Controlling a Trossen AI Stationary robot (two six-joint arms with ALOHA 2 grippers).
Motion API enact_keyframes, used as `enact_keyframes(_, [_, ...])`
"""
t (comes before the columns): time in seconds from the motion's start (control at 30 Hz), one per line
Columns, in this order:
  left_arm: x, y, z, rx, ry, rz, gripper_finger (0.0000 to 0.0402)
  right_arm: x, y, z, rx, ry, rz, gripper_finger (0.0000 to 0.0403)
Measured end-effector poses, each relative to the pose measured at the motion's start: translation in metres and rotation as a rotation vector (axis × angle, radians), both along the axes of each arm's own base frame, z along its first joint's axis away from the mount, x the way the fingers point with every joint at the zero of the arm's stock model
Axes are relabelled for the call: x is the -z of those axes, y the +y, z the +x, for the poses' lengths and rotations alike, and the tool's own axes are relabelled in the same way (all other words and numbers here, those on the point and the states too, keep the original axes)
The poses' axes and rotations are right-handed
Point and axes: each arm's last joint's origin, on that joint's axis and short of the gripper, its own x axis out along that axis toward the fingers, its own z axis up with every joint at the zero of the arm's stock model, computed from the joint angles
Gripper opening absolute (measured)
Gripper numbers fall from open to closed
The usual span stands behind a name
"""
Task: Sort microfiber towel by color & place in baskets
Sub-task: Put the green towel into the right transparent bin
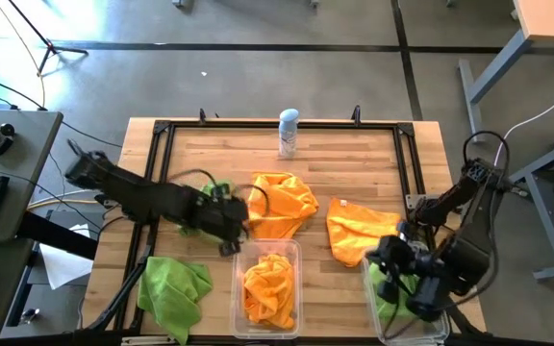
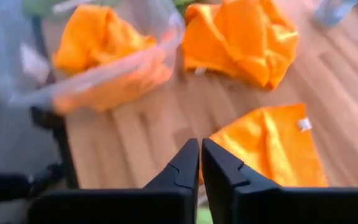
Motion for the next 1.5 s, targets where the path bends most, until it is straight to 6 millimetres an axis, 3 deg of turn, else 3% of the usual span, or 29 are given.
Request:
enact_keyframes(0.17, [0.004, 0.026, -0.043, -0.044, -0.052, -0.049, 0.0163, -0.001, -0.018, 0.026, 0.07, -0.04, -0.025, 0.0026])
enact_keyframes(0.33, [0.031, 0.048, -0.073, -0.156, -0.006, -0.119, 0.0163, -0.002, -0.038, 0.048, 0.082, -0.029, -0.079, 0.0006])
enact_keyframes(0.47, [0.056, 0.057, -0.083, -0.233, 0.062, -0.149, 0.0163, -0.002, -0.053, 0.059, 0.118, -0.018, -0.102, 0.0003])
enact_keyframes(0.87, [0.12, 0.077, -0.092, -0.447, 0.288, -0.214, 0.0163, -0.002, -0.077, 0.073, 0.179, 0.006, -0.133, 0.0001])
enact_keyframes(1.27, [0.183, 0.088, -0.082, -0.483, 0.351, -0.292, 0.0157, -0.002, -0.086, 0.078, 0.197, 0.013, -0.143, 0.0])
enact_keyframes(1.37, [0.187, 0.088, -0.081, -0.471, 0.377, -0.294, 0.0119, -0.002, -0.086, 0.078, 0.197, 0.012, -0.141, 0.0])
enact_keyframes(1.5, [0.179, 0.088, -0.078, -0.426, 0.35, -0.298, 0.0025, -0.002, -0.086, 0.078, 0.196, 0.014, -0.144, 0.0])
